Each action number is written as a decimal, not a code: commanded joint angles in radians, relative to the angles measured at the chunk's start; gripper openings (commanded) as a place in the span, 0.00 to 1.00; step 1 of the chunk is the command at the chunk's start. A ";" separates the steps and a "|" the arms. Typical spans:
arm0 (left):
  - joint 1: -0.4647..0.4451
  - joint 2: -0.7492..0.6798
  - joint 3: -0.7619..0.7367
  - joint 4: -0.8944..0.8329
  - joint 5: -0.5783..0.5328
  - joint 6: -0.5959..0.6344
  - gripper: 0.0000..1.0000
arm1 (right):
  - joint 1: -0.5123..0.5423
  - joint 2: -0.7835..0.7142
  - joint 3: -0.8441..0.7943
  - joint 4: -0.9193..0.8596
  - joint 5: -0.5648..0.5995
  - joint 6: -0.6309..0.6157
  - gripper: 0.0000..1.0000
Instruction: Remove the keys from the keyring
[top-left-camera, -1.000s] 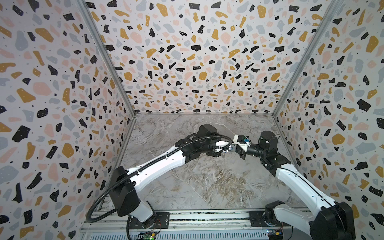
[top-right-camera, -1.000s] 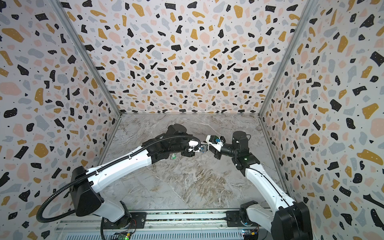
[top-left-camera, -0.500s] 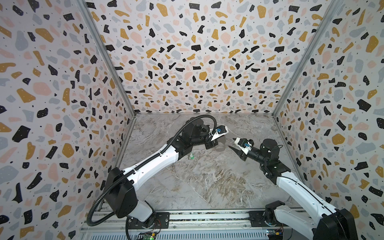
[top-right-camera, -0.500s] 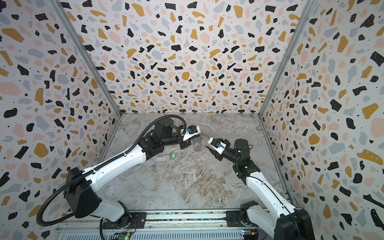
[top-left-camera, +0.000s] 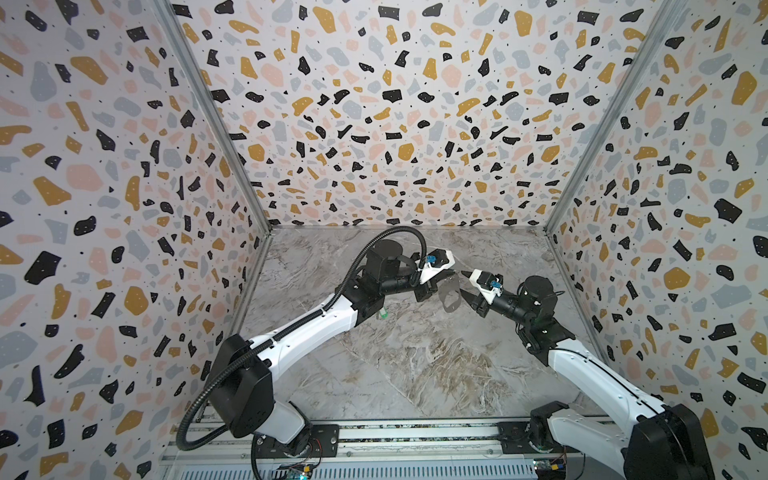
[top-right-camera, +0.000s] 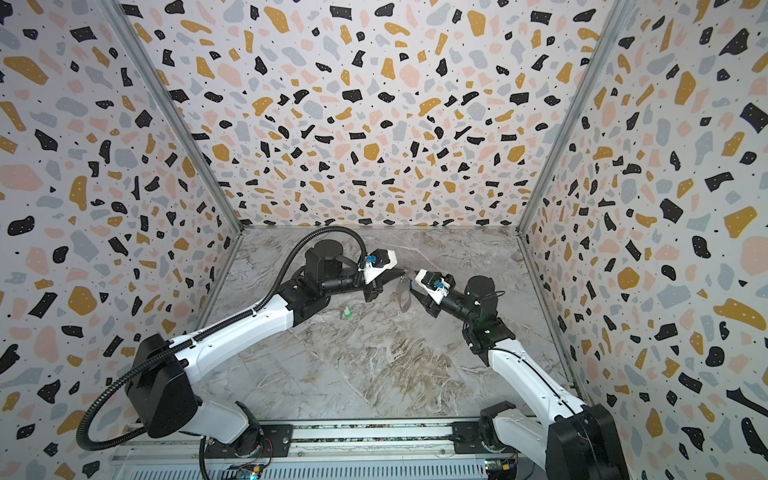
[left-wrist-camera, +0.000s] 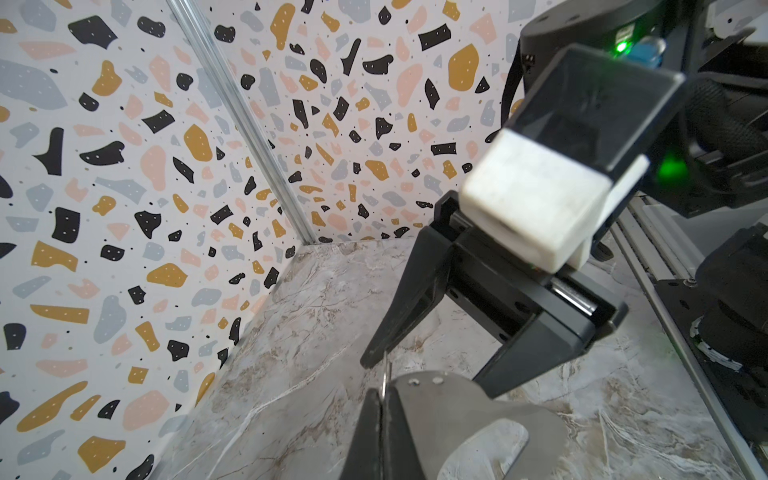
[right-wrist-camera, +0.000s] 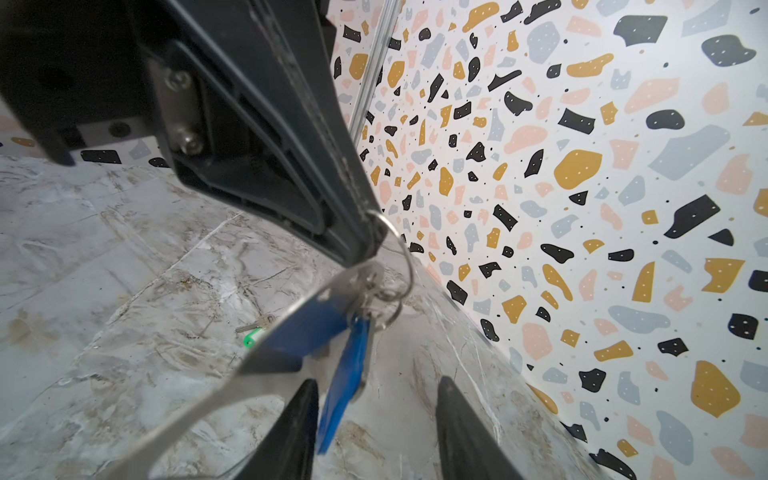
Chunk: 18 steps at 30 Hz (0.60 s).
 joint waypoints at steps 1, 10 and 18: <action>0.006 -0.038 -0.010 0.103 0.039 -0.023 0.00 | 0.010 -0.001 0.026 0.033 -0.005 0.030 0.44; 0.007 -0.038 -0.015 0.108 0.046 -0.016 0.00 | 0.011 -0.021 0.009 0.107 0.009 0.038 0.36; 0.007 -0.035 -0.009 0.079 0.047 0.018 0.00 | 0.016 -0.027 0.007 0.122 0.001 0.039 0.34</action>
